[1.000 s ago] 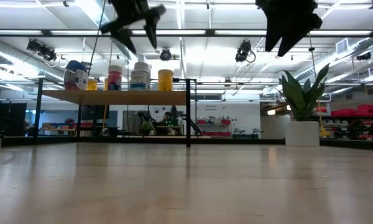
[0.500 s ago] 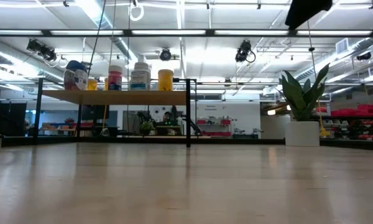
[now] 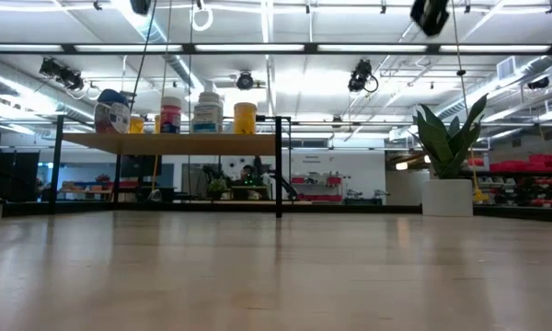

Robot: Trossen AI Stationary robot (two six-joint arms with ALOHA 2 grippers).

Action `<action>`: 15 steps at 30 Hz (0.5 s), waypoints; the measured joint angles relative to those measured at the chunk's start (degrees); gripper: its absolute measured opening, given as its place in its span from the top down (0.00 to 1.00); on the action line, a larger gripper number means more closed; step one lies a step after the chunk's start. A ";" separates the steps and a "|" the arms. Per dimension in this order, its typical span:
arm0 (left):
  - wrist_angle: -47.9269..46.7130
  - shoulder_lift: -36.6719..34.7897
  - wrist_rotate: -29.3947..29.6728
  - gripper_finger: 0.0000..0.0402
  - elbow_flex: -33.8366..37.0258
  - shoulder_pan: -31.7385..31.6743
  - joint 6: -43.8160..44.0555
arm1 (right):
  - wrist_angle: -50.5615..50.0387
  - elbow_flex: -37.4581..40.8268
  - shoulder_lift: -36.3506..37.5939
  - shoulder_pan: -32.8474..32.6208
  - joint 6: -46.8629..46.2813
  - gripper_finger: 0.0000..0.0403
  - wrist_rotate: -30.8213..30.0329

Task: Pick and place medicine bottles onto shelf by color
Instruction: Return to Home Position

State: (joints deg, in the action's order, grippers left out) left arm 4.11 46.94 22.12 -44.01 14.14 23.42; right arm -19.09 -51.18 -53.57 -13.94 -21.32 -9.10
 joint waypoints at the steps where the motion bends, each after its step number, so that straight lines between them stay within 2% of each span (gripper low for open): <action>1: 6.18 -2.28 -3.17 0.99 4.52 -1.12 0.28 | 4.53 3.71 1.47 1.12 -0.76 0.98 1.28; 4: 21.87 -8.87 -8.88 0.99 16.39 -3.81 1.78 | 19.65 14.20 5.74 4.17 -3.68 0.98 3.20; 6: 27.67 -13.34 -9.84 0.99 22.67 -4.68 1.86 | 29.10 20.09 7.79 5.80 -3.71 0.98 3.68; 11: 29.47 -22.01 -10.80 1.00 31.79 -4.93 1.84 | 37.28 30.32 10.70 10.44 -5.86 0.99 5.41; 15: 29.51 -26.63 -11.92 1.00 36.82 -4.91 1.54 | 46.88 36.62 10.76 12.86 -7.14 0.99 9.29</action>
State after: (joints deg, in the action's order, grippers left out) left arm 33.62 20.31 10.20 -7.19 9.23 24.96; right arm 27.79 -14.56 -42.81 -1.08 -28.46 0.18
